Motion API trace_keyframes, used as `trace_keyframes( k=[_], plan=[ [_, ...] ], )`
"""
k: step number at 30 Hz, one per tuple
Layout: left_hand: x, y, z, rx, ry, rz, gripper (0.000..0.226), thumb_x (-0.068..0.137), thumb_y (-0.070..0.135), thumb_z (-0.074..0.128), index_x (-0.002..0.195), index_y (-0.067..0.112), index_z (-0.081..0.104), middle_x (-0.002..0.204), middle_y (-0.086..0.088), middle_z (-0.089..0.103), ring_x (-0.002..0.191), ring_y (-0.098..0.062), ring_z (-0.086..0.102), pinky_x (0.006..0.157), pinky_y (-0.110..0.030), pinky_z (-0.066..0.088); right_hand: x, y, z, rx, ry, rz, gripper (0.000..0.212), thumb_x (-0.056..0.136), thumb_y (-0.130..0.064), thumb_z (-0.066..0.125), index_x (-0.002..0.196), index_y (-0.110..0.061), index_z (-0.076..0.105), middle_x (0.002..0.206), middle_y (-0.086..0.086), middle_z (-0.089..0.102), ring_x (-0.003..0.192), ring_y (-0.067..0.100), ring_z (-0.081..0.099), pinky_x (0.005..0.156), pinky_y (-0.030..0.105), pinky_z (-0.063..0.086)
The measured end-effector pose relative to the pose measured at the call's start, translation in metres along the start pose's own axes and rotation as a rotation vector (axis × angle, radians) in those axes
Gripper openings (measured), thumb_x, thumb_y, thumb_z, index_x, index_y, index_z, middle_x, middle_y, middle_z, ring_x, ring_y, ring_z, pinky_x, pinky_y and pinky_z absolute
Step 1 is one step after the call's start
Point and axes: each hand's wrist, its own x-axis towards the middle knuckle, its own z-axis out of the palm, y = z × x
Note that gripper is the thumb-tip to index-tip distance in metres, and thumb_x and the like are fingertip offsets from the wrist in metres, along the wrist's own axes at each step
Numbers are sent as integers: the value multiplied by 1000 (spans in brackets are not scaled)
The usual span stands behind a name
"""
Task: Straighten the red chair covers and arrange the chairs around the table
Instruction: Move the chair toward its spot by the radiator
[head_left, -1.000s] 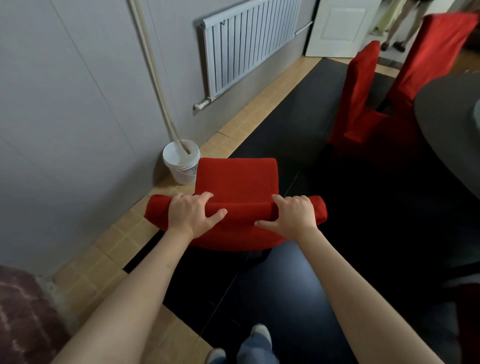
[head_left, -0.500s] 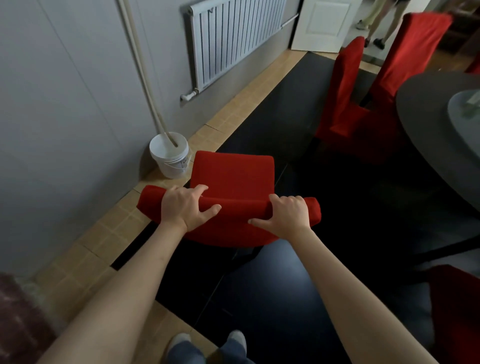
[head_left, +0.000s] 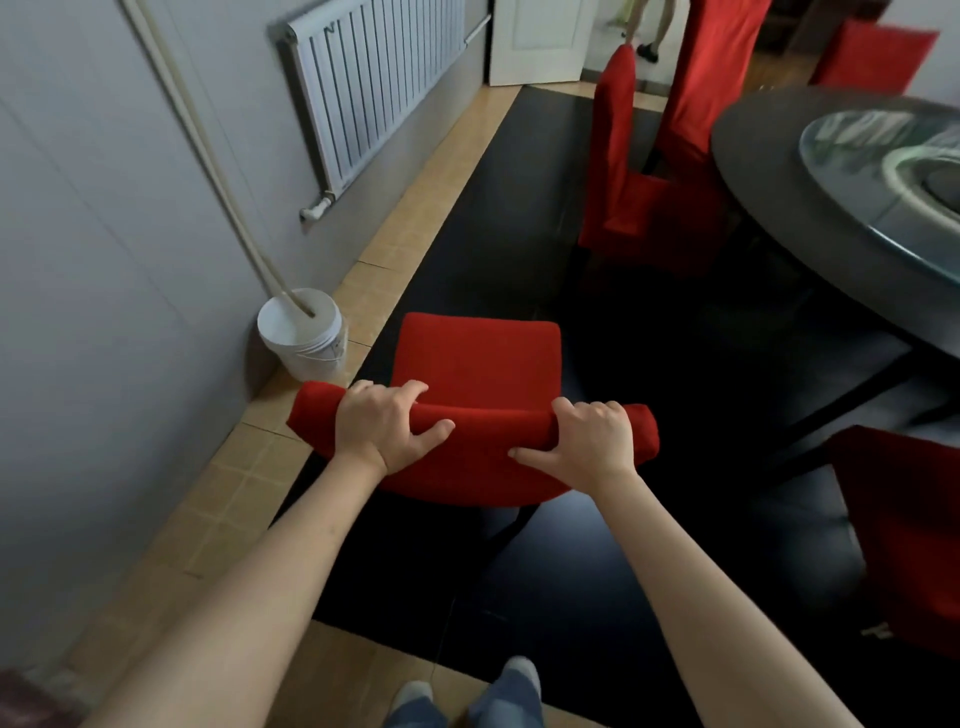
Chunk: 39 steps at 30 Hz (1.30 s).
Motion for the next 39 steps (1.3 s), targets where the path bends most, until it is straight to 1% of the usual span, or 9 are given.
trace_keyframes(
  k=[3, 7, 11, 14, 17, 21, 26, 30, 39],
  plan=[
    [3, -9, 0, -19, 2, 33, 79, 78, 74, 27, 104, 13, 70, 70, -4, 71, 65, -28, 65, 76, -37, 45, -4, -8, -2, 6, -12, 32, 77, 56, -95, 21, 69, -22, 42, 55, -9, 40, 52, 15, 42, 64, 32, 33],
    [11, -15, 2, -6, 46, 74, 81, 80, 77, 24, 100, 14, 70, 63, -1, 68, 58, -26, 63, 70, -35, 46, -3, -12, -2, -8, -22, 50, 79, 56, -96, 18, 70, -23, 43, 56, -9, 43, 52, 13, 43, 64, 30, 31],
    [18, -18, 6, -16, 81, 70, 81, 80, 77, 23, 100, 15, 71, 62, 0, 67, 56, -25, 62, 68, -34, 46, 5, -12, -4, -20, -43, 63, 80, 56, -96, 17, 71, -22, 45, 55, -9, 44, 53, 14, 46, 64, 30, 34],
    [23, -17, 7, -33, 88, 84, 89, 82, 79, 13, 99, 15, 72, 60, 0, 67, 54, -24, 62, 67, -33, 47, 8, -10, -6, -28, -77, 74, 81, 56, -95, 19, 75, -22, 48, 59, -7, 49, 57, 15, 51, 69, 31, 39],
    [24, -19, 7, -62, 94, 96, 92, 82, 80, 9, 98, 15, 72, 59, 1, 67, 52, -22, 62, 65, -31, 46, 10, -11, -7, -40, -85, 84, 80, 56, -95, 22, 74, -22, 47, 60, -7, 50, 58, 15, 51, 70, 31, 39],
    [25, -22, 5, -78, 97, 153, 88, 84, 78, 13, 98, 13, 72, 55, 1, 64, 48, -21, 60, 61, -30, 46, 10, -15, -10, -50, -121, 119, 80, 54, -94, 24, 76, -22, 50, 65, -7, 56, 62, 14, 54, 74, 31, 41],
    [26, -32, 2, -94, 100, 230, 77, 80, 72, 31, 99, 10, 72, 53, -1, 63, 48, -23, 61, 60, -31, 48, 12, -27, -13, -57, -135, 170, 81, 53, -94, 27, 77, -21, 51, 67, -7, 58, 64, 14, 56, 78, 32, 42],
    [32, -49, 0, -116, 72, 278, 77, 80, 73, 31, 99, 10, 72, 55, -3, 64, 50, -24, 62, 60, -31, 48, 13, -45, -14, -65, -129, 217, 78, 55, -93, 33, 77, -20, 51, 67, -7, 58, 64, 14, 56, 78, 31, 41],
    [51, -79, -3, -158, 29, 332, 75, 80, 72, 31, 94, 11, 73, 55, -2, 64, 49, -22, 61, 60, -30, 45, 26, -74, -17, -70, -142, 282, 78, 55, -94, 29, 76, -21, 49, 64, -8, 56, 60, 14, 52, 76, 31, 39]
  ],
)
